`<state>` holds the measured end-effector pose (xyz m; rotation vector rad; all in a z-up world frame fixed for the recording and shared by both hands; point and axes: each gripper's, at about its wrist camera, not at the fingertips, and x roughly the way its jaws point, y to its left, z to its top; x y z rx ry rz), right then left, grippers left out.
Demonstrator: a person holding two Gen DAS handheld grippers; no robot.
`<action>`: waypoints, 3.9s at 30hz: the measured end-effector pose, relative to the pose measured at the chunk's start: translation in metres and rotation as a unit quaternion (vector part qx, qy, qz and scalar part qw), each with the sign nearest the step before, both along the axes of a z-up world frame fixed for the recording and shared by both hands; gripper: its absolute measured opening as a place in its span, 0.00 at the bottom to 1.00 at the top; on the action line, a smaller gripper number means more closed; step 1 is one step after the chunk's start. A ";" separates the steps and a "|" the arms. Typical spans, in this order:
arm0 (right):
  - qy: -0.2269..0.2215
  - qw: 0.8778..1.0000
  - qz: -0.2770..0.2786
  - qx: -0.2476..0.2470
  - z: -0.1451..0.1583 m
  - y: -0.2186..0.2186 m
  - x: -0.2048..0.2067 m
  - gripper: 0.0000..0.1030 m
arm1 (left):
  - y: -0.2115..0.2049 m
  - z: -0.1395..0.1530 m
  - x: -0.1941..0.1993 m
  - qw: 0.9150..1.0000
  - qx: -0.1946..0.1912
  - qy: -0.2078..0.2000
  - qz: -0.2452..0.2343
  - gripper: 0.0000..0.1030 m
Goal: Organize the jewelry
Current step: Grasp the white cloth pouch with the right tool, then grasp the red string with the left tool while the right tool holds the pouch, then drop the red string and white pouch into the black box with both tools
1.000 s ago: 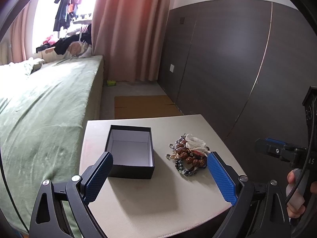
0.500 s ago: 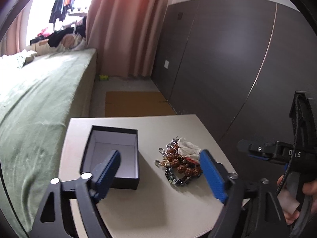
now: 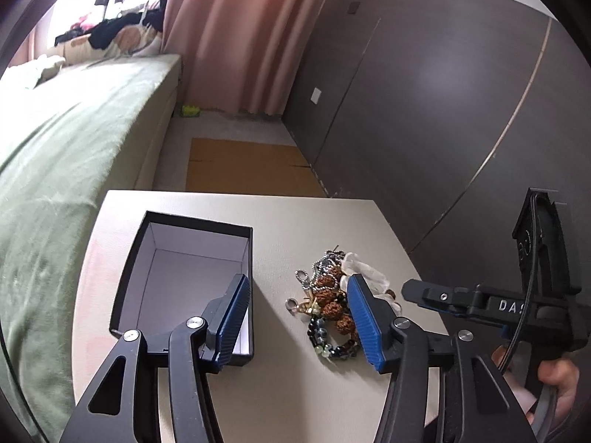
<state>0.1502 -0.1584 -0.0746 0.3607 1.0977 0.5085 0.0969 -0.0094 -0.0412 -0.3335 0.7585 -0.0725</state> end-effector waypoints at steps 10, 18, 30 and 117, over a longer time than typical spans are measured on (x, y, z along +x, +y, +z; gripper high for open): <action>0.020 1.000 0.015 -0.015 -0.016 0.024 0.017 0.53 | 0.014 -0.008 0.011 1.000 -0.022 0.012 0.015 0.54; 0.041 0.999 0.009 -0.032 -0.028 0.021 0.018 0.03 | 0.014 -0.007 0.007 1.000 -0.020 0.012 0.020 0.54; -0.010 0.998 -0.034 0.052 0.014 -0.029 -0.002 0.02 | -0.014 -0.007 0.011 1.000 -0.020 0.010 -0.012 0.54; -0.098 0.978 0.041 0.178 0.052 0.075 -0.018 0.02 | 0.099 0.010 0.009 0.989 -0.137 0.028 0.051 0.60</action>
